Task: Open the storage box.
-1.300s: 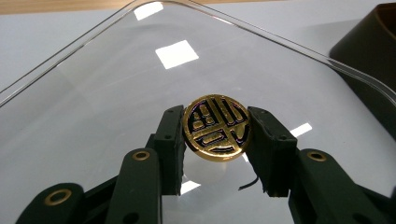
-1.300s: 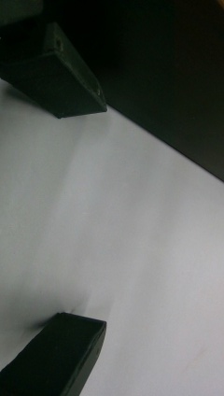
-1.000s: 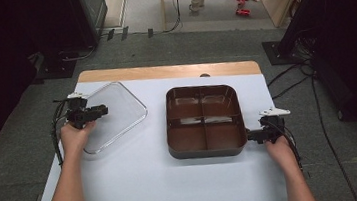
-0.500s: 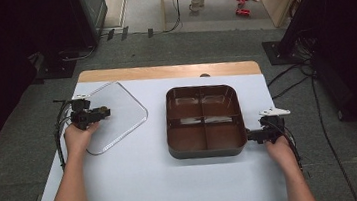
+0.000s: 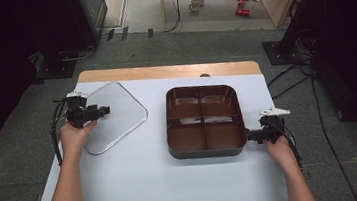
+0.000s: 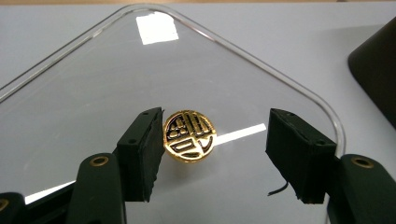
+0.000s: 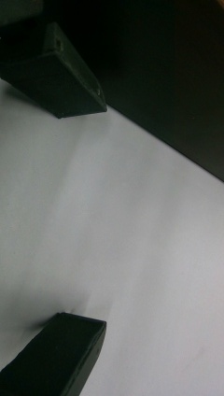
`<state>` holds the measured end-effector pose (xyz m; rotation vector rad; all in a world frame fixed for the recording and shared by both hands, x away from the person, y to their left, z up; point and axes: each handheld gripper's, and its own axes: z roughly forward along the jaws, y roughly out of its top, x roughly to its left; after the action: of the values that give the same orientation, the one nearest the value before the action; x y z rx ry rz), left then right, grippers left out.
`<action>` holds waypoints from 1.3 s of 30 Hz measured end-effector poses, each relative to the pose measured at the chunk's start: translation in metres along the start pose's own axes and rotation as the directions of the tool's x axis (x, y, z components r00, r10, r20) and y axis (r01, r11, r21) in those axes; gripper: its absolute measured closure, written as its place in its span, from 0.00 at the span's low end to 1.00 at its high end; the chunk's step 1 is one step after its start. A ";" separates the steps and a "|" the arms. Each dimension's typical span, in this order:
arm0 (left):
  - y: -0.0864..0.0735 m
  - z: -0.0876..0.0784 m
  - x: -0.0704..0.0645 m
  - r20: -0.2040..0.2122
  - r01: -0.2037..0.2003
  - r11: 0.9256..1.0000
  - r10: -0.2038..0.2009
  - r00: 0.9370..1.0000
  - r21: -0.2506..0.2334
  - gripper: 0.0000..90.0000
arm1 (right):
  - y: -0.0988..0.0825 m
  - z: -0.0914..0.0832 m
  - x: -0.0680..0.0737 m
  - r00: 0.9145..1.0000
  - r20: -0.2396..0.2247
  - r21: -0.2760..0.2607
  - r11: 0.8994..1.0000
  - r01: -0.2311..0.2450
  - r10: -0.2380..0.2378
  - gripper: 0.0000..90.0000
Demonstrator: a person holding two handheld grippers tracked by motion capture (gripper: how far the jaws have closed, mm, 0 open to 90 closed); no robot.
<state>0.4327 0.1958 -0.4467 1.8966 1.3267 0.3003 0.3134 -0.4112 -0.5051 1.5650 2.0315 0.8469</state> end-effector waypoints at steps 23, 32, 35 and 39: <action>0.021 -0.037 -0.076 0.167 -0.110 0.992 0.120 0.979 -0.066 0.33 | 0.000 0.000 0.000 1.000 0.001 0.000 1.000 0.001 -0.001 0.00; 0.018 -0.029 -0.107 0.192 -0.194 0.979 0.201 0.961 -0.056 0.34 | 0.000 0.000 0.000 1.000 0.001 0.000 1.000 0.001 -0.001 0.00; 0.013 -0.019 -0.122 0.209 -0.232 0.972 0.235 0.949 -0.040 0.31 | 0.000 0.000 0.000 1.000 0.001 0.000 1.000 0.001 -0.001 0.00; 0.005 -0.009 -0.130 0.264 -0.234 0.972 0.234 0.936 -0.032 0.31 | 0.000 0.000 0.000 1.000 0.000 0.000 1.000 0.001 -0.001 0.00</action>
<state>0.3756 0.0850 -0.4068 2.0174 0.9246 0.1561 0.3134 -0.4112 -0.5051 1.5642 2.0318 0.8460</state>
